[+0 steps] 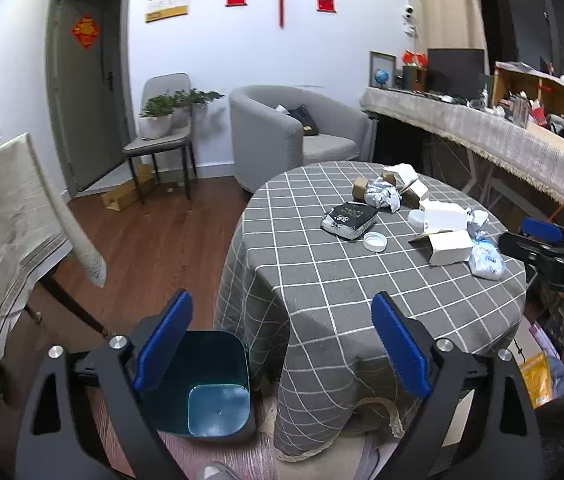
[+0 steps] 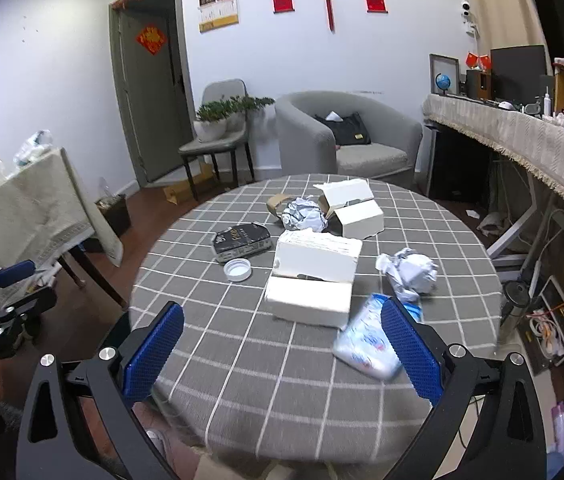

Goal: Collect trash
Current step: 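Grasp the white cardboard box with the right tool while the left tool grasps the black tissue pack, then carry the white box and black tissue pack over the teal bin with both tools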

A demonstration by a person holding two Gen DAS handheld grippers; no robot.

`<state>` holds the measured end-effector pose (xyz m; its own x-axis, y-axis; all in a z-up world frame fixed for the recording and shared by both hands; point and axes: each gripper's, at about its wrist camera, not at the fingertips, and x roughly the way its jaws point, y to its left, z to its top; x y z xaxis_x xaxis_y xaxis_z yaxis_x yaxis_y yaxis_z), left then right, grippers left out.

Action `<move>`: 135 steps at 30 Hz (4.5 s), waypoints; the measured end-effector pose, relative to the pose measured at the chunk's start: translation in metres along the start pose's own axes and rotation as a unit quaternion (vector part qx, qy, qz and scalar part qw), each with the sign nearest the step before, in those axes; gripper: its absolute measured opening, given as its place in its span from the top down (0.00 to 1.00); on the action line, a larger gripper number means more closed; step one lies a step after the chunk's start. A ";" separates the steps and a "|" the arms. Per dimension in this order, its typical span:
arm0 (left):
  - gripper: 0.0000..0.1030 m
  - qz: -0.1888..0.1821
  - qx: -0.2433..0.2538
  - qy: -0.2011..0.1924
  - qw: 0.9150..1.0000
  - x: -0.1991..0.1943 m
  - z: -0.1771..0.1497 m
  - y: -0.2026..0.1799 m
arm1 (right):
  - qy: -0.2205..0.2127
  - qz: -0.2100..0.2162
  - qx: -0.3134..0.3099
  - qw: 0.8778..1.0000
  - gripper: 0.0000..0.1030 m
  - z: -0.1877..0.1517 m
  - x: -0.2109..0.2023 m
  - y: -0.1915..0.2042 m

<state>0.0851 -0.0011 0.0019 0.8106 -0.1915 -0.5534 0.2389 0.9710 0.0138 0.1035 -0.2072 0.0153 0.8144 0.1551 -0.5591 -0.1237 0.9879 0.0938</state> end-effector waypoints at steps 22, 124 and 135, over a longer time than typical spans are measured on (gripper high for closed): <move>0.16 -0.102 0.091 0.028 0.990 0.100 0.025 0.005 | 0.061 -0.111 0.051 0.991 0.03 0.021 0.106 -0.014; 0.42 0.019 -0.139 0.312 0.940 0.192 -0.134 0.235 | 0.193 0.203 -0.084 0.956 0.25 0.036 0.244 0.277; 0.32 0.036 -0.127 0.249 0.959 0.152 -0.106 0.250 | 0.238 0.186 -0.088 0.949 0.26 0.002 0.277 0.286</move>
<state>0.2115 0.2273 -0.1675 0.4487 -0.0924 -0.8889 0.0033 0.9948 -0.1018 0.2952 0.1184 -0.1112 0.3533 0.4373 -0.8270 -0.4794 0.8437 0.2414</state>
